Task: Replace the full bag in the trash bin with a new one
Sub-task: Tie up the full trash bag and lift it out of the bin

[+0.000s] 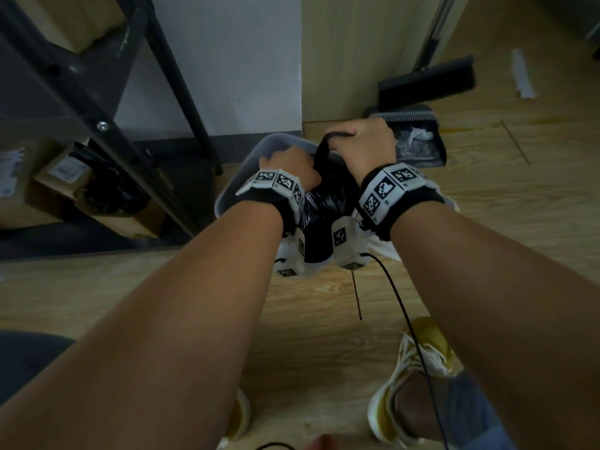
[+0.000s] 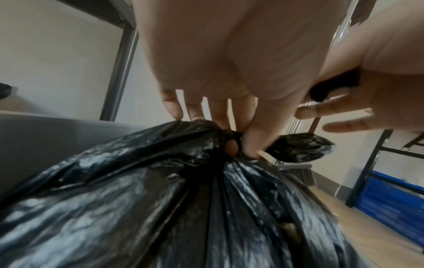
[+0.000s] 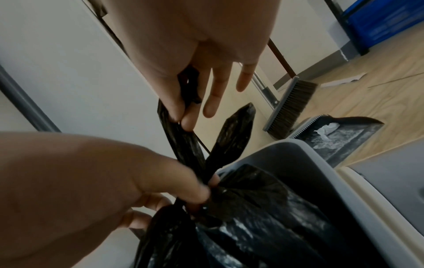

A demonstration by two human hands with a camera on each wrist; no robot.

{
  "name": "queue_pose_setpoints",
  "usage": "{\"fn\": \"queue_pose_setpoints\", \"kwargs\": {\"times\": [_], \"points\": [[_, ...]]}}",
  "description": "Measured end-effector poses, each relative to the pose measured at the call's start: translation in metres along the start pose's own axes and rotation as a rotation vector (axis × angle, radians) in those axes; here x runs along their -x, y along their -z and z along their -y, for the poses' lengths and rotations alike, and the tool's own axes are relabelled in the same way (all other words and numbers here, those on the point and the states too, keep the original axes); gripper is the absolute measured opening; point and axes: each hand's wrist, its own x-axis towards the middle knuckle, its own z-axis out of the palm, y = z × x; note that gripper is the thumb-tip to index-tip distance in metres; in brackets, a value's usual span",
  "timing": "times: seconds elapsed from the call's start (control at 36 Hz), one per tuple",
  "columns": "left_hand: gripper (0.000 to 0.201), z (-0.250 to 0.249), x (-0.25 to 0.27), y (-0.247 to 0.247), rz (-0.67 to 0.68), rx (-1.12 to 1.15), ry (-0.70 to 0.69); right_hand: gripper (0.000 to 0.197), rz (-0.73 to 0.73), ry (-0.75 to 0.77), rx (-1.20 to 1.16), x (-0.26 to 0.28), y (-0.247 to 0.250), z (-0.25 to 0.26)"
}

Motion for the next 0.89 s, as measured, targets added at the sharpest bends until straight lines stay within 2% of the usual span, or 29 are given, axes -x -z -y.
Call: {"fn": "queue_pose_setpoints", "kwargs": {"times": [0.11,0.22,0.31,0.39,0.47,0.56,0.72,0.89], "points": [[0.03,0.002,0.001,0.002,0.007,0.028,0.045,0.035,-0.02,-0.018,0.027,0.0,-0.002,-0.002],[0.028,0.002,-0.005,0.001,0.071,0.183,0.13,0.045,0.059,-0.114,0.102,0.001,0.001,-0.003],[0.032,0.002,0.001,0.005,0.061,0.258,0.079,0.045,0.185,-0.14,0.156,0.007,0.002,-0.007],[0.032,0.006,0.004,0.006,0.116,0.245,0.023,0.032,0.267,-0.08,0.265,0.01,0.0,-0.012],[0.029,0.008,0.003,0.004,0.063,0.323,0.056,0.042,0.319,-0.055,0.37,0.008,0.001,-0.014],[0.032,0.009,0.004,0.003,0.042,0.317,0.046,0.044,0.32,-0.006,0.431,0.008,-0.003,-0.013],[0.03,0.012,0.008,0.01,0.023,0.386,0.035,0.024,0.301,-0.016,0.608,0.001,-0.011,-0.01],[0.024,0.021,0.006,0.012,0.019,0.415,0.031,0.027,0.218,-0.038,0.566,0.002,-0.009,-0.013]]}}
